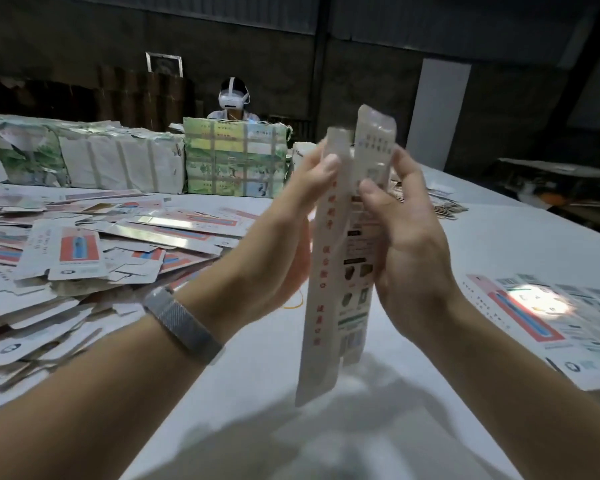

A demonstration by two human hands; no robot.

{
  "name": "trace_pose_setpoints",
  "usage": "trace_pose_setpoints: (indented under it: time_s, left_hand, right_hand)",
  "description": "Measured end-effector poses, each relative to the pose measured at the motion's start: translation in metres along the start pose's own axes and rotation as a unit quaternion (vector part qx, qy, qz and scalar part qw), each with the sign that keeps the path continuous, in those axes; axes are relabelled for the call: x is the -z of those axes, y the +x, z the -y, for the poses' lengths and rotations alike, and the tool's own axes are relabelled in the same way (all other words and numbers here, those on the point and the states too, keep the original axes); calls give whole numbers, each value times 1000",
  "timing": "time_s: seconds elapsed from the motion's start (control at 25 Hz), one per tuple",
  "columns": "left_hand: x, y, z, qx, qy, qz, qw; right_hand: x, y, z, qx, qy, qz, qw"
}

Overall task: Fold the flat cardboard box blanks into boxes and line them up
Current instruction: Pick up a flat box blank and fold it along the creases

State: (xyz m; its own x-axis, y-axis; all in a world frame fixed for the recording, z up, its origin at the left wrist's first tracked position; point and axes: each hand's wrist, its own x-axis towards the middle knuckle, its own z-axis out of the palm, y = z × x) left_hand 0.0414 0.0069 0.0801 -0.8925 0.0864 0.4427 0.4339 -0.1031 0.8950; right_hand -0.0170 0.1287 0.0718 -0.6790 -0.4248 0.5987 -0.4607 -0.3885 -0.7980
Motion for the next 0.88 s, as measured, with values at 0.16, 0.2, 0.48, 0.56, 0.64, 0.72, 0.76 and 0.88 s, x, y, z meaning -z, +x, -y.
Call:
trace_pose_setpoints:
  time_s: [0.16,0.2,0.48,0.56,0.64,0.72,0.76,0.88]
  left_hand:
    - [-8,-4,16,60,-101,6,993]
    - [-5,-3,17,71,-123,1,990]
    - [7,0,15,107,-108,-73,986]
    - [9,0,14,105,-76,-76,989]
    - [11,2,15,111,-43,-78,990]
    - [6,6,19,95,20,-83,992]
    - [3,7,20,81,49,-92,991]
    - [1,8,18,31,39,-146,988]
  right_hand:
    - [-3,-2,-11,9,-213,-36,976]
    - [-1,-1,-12,14,-277,-51,959]
    - [-2,-3,-13,58,-409,-19,911]
    - [-7,-7,-13,62,-367,8,928]
    - [-9,-6,-12,47,-311,14,949]
    - [-7,-4,-9,39,-269,-2,962]
    - [-6,-3,-7,36,-246,-14,969]
    - [-4,1,-4,3,-136,-30,990]
